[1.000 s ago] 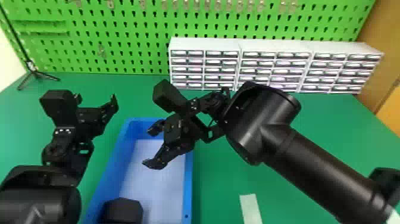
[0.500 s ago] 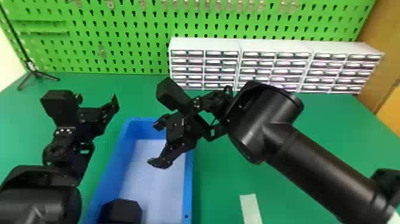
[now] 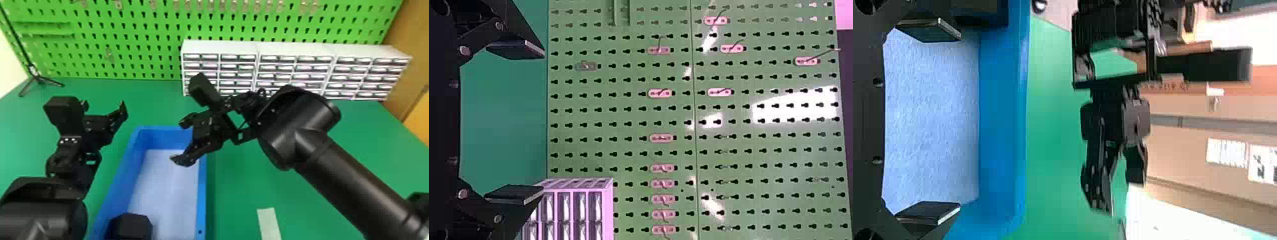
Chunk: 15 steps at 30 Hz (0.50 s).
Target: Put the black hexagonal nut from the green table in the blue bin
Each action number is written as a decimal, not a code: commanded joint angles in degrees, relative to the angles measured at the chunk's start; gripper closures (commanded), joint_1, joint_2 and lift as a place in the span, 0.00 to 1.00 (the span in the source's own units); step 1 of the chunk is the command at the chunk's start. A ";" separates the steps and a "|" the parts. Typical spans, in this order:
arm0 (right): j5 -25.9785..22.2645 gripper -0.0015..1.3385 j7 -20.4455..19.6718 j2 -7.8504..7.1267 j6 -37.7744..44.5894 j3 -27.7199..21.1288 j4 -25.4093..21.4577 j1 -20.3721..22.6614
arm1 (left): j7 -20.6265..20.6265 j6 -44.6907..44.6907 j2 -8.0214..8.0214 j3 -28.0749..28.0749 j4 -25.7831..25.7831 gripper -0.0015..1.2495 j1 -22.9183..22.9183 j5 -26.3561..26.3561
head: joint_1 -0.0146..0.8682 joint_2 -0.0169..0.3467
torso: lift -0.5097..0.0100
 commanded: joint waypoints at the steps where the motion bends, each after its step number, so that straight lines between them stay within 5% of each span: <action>1: 2.41 0.08 0.88 0.93 0.00 -5.67 1.17 1.55 | 0.00 0.00 0.00 -0.04 -0.08 0.24 -0.16 0.00 | 0.79 0.12 | 0.80; 15: 7.94 0.08 0.53 3.66 -0.44 -19.12 4.25 4.89 | 0.00 0.00 0.00 -0.21 -0.08 0.24 -0.24 0.18 | 0.79 0.12 | 0.80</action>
